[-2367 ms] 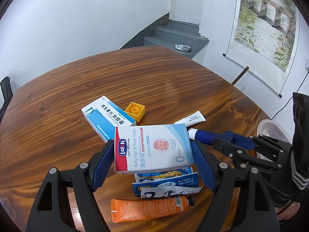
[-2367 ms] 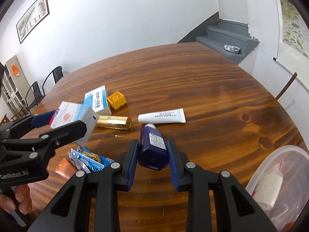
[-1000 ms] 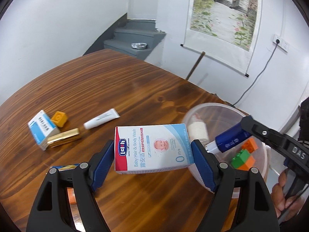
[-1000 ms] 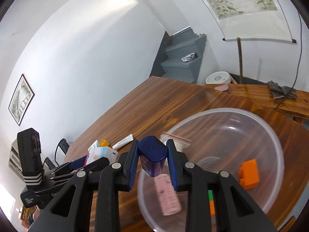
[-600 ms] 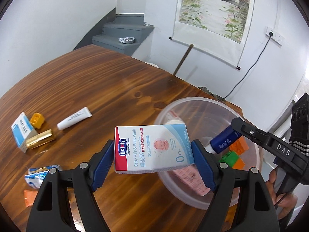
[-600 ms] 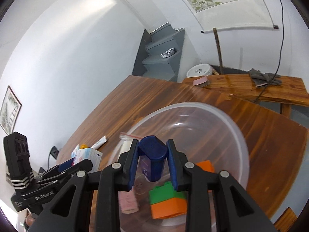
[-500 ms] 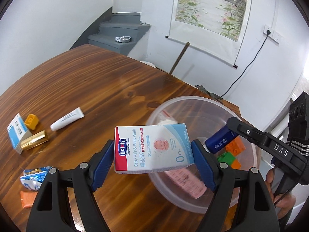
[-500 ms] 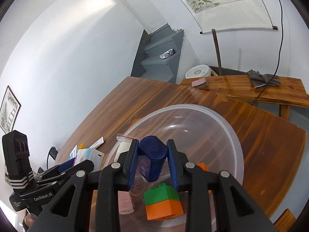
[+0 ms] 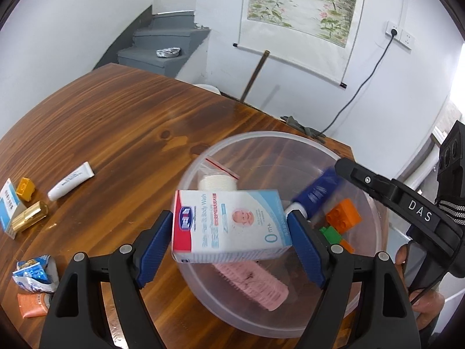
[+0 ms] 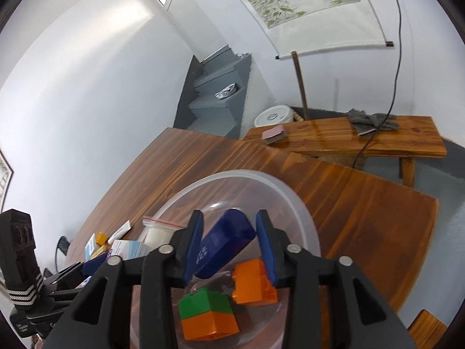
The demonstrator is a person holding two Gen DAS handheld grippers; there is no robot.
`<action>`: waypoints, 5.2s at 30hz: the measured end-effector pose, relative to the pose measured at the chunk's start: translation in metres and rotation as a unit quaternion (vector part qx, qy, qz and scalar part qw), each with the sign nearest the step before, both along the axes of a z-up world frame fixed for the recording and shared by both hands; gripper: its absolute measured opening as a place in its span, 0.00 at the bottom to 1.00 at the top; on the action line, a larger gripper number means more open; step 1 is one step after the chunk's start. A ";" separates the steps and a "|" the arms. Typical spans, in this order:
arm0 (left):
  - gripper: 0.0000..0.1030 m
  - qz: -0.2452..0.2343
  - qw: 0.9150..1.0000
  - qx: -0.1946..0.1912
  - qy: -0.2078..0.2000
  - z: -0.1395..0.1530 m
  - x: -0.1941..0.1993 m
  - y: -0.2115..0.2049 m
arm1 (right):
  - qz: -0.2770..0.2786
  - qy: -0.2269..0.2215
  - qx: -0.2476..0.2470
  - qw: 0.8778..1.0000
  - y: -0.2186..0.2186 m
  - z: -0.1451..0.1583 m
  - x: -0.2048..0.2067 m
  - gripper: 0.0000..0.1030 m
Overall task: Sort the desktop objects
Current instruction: 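Open both tools, dropping the box and bottle into the bowl, then move both open tools back toward the snack packet and orange tube, then grasp the orange tube with the left tool while the right tool grasps the blue snack packet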
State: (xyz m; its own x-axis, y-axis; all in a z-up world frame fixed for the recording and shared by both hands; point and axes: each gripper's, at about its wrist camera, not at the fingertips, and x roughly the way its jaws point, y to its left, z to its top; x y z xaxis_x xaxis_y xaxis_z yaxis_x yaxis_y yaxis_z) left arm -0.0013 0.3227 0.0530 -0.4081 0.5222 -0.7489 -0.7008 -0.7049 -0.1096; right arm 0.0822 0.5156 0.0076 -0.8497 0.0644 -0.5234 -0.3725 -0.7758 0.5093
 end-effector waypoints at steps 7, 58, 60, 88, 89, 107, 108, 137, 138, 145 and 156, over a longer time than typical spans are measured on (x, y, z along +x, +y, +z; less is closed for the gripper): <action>0.80 -0.011 0.999 0.020 -0.028 -0.004 -0.004 -0.001 | -0.025 0.008 0.043 0.999 -0.007 0.014 0.006 0.66; 0.80 0.180 0.984 0.003 0.011 0.017 -0.079 -0.203 | 0.188 -0.024 0.129 0.973 -0.195 0.023 -0.048 0.76; 0.80 0.184 0.983 -0.004 0.010 0.015 -0.083 -0.212 | 0.203 -0.030 0.131 0.970 -0.208 0.020 -0.054 0.76; 0.80 0.228 0.974 -0.007 -0.004 0.022 -0.114 -0.280 | 0.300 -0.120 0.143 0.936 -0.326 -0.011 -0.150 0.77; 0.80 0.229 0.973 -0.007 -0.007 0.021 -0.115 -0.280 | 0.301 -0.123 0.150 0.934 -0.329 -0.013 -0.153 0.77; 0.80 0.197 0.979 -0.029 -0.038 -0.006 -0.117 -0.264 | 0.232 -0.148 0.153 0.949 -0.285 -0.023 -0.146 0.27; 0.80 0.191 0.980 -0.031 -0.039 -0.007 -0.116 -0.262 | 0.224 -0.148 0.150 0.951 -0.279 -0.023 -0.145 0.27; 0.80 -0.042 0.986 -0.124 0.106 -0.043 -0.041 -0.226 | 0.209 -0.113 0.107 0.965 -0.252 -0.017 -0.131 0.28; 0.80 -0.040 0.986 -0.121 0.107 -0.044 -0.041 -0.225 | 0.210 -0.112 0.107 0.965 -0.252 -0.016 -0.131 0.28; 0.66 -0.017 0.992 -0.099 0.070 -0.044 -0.053 -0.230 | 0.213 -0.103 0.108 0.966 -0.252 -0.012 -0.131 0.28; 0.28 0.055 0.996 -0.073 0.022 -0.044 -0.072 -0.240 | 0.235 -0.083 0.175 0.953 -0.260 0.009 -0.151 0.66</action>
State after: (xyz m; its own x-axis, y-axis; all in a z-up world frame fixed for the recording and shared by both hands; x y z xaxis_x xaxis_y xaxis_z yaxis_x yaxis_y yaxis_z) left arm -0.0732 0.0827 0.0094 -0.4900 0.3598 -0.7940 -0.6208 -0.7834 0.0281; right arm -0.0689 0.2558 0.0167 -0.7351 -0.1077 -0.6693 0.0045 -0.9881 0.1541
